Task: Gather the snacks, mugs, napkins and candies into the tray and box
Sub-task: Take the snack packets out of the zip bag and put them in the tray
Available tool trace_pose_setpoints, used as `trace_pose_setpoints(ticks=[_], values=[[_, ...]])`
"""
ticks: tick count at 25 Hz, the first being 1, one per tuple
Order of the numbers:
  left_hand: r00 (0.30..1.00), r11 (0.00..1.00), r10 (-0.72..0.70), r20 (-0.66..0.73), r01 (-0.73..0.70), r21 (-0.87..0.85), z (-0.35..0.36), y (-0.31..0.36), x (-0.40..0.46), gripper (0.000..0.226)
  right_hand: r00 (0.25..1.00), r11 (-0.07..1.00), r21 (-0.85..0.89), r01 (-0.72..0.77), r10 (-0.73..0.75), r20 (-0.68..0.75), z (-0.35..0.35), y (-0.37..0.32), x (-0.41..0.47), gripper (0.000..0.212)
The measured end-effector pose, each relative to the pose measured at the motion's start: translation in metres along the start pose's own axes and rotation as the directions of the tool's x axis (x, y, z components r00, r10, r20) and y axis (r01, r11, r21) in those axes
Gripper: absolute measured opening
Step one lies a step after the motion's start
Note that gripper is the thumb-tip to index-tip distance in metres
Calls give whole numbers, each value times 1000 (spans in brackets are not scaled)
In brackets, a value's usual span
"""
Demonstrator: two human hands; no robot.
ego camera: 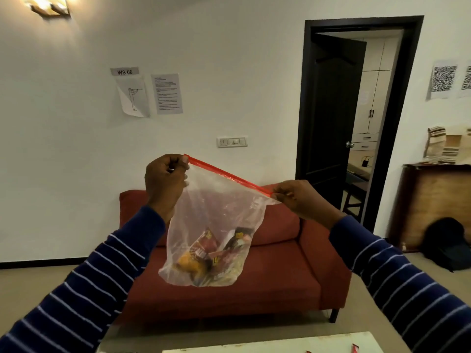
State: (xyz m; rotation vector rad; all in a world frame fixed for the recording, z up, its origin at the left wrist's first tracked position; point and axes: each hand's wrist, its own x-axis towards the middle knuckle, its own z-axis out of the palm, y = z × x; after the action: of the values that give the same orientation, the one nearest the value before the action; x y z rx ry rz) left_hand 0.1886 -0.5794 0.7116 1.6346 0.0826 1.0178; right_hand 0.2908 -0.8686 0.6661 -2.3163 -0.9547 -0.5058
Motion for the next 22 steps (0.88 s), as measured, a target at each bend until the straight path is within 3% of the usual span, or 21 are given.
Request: trace_pose_setpoints(ticks=[3,7,12,15,22], values=[[1000,1000,-6,2,6,25,2,-1,-9,19,994,998,-55,-4,10,105,-5,5,-4,18],[989,999,22,149,-29,46,8,0,-20,17,977,983,-185,-20,59,206,-12,0,-2,20],[979,997,61,196,-70,37,15,2,-29,10,982,991,125,41,-63,177,-14,-52,4,28],[983,999,39,181,-45,31,18,2,-34,10,973,983,173,61,-97,207,-9,-79,12,32],[978,999,-21,209,27,-28,11,-9,-44,9,953,892,413,-184,58,299,-9,-86,18,20]])
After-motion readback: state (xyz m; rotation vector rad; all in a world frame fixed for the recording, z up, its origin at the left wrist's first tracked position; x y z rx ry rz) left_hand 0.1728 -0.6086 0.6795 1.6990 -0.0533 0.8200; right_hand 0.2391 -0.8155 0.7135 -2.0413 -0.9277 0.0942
